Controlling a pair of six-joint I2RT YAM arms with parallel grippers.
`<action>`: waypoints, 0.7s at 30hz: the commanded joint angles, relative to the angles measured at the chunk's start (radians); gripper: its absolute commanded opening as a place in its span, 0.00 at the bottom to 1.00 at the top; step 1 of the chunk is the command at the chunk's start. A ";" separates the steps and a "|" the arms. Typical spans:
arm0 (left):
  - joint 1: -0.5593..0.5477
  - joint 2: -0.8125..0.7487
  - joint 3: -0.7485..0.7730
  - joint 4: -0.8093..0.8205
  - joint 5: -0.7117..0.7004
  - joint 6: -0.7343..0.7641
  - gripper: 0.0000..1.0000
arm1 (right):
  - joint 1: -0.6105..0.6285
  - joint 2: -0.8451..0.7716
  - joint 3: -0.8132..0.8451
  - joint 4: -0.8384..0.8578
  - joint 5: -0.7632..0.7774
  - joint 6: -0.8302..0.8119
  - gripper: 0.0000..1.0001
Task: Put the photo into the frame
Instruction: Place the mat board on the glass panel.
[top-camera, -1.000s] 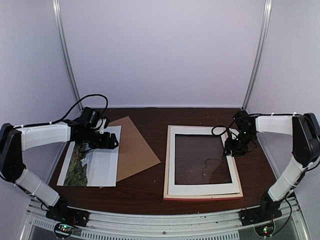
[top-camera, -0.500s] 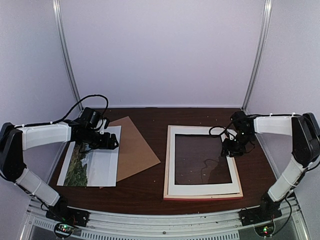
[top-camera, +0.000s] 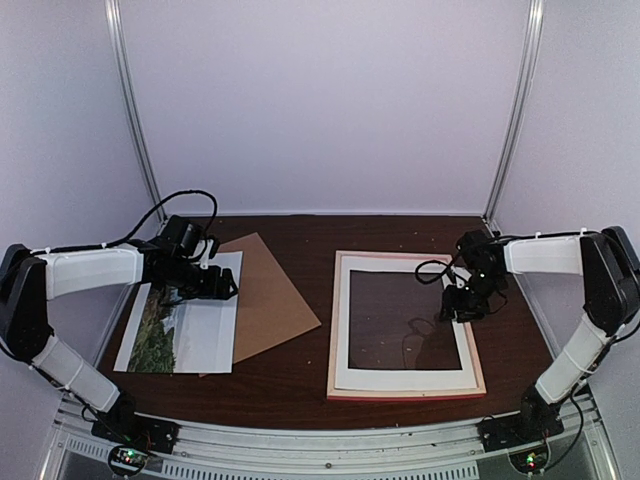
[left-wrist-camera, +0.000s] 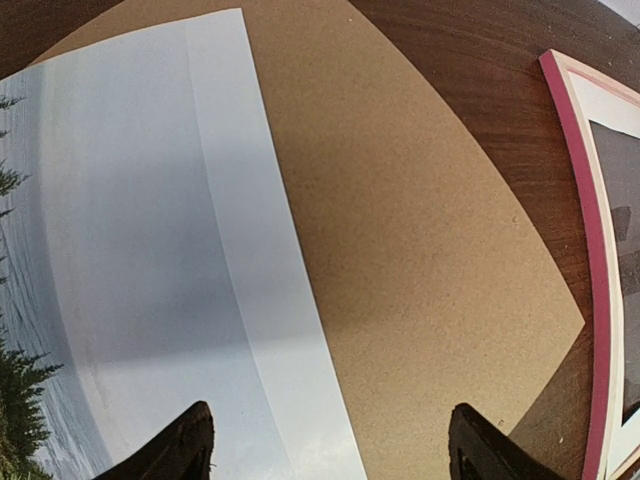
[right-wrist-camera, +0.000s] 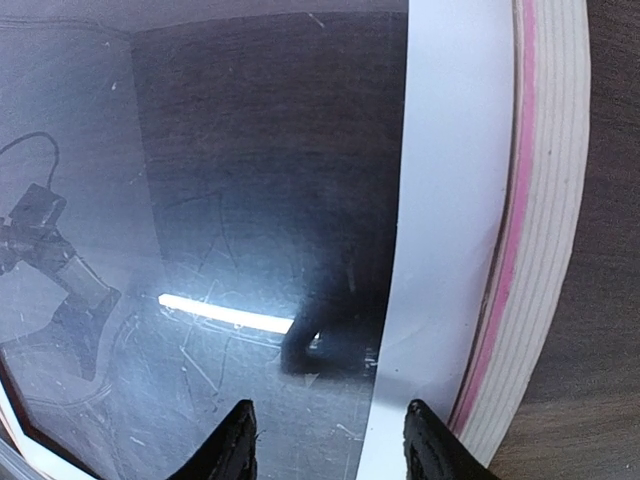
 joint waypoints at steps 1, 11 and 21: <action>-0.007 0.005 0.024 0.004 -0.008 0.004 0.81 | 0.022 -0.018 -0.026 0.006 0.021 0.027 0.50; -0.007 0.002 0.028 -0.011 -0.027 0.014 0.81 | 0.029 -0.099 0.029 -0.022 0.034 0.012 0.56; -0.001 -0.010 0.067 -0.084 -0.135 0.052 0.90 | 0.178 -0.163 0.080 -0.008 0.011 0.020 0.60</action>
